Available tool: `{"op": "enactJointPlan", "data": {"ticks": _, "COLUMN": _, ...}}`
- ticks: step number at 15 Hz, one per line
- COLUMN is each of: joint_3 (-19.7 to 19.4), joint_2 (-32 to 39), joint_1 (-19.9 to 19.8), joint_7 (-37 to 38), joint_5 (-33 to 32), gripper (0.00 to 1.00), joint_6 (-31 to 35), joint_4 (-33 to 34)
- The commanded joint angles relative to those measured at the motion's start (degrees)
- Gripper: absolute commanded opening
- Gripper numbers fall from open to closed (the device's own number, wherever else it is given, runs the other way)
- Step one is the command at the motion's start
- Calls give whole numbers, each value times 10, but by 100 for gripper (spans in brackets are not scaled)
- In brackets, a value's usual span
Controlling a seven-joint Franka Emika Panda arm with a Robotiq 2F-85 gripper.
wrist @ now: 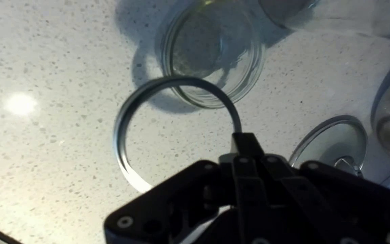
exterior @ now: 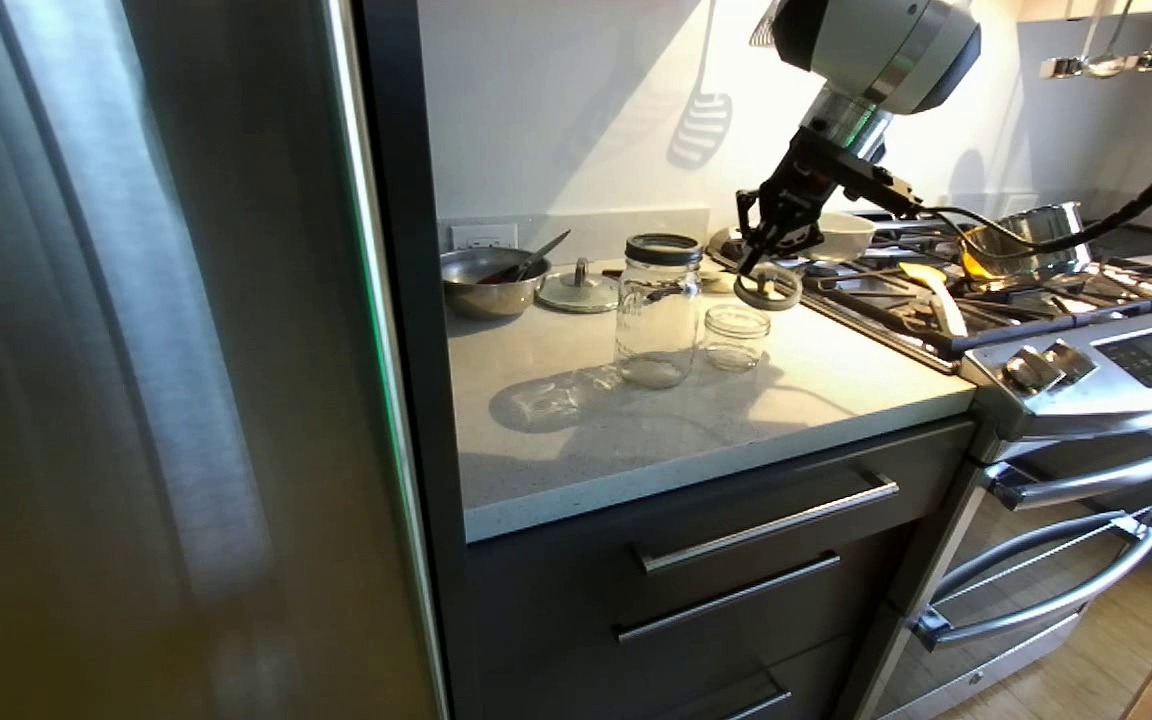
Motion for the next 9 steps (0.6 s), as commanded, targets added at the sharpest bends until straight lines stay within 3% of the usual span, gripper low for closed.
{"op": "enactJointPlan", "data": {"ticks": 1, "joint_3": 13, "joint_2": -15, "joint_1": -13, "joint_7": -51, "joint_5": 68, "gripper": 0, "joint_6": -18, "joint_4": -22}}
{"op": "enactJointPlan", "data": {"ticks": 7, "joint_3": -8, "joint_2": -11, "joint_1": 3, "joint_7": -72, "joint_5": 89, "gripper": 0, "joint_6": -24, "joint_4": -26}}
{"op": "enactJointPlan", "data": {"ticks": 8, "joint_3": -18, "joint_2": -11, "joint_1": 9, "joint_7": -62, "joint_5": 70, "gripper": 26, "joint_6": -18, "joint_4": -25}}
{"op": "enactJointPlan", "data": {"ticks": 9, "joint_3": -27, "joint_2": -10, "joint_1": 12, "joint_7": -51, "joint_5": 56, "gripper": 27, "joint_6": -17, "joint_4": -23}}
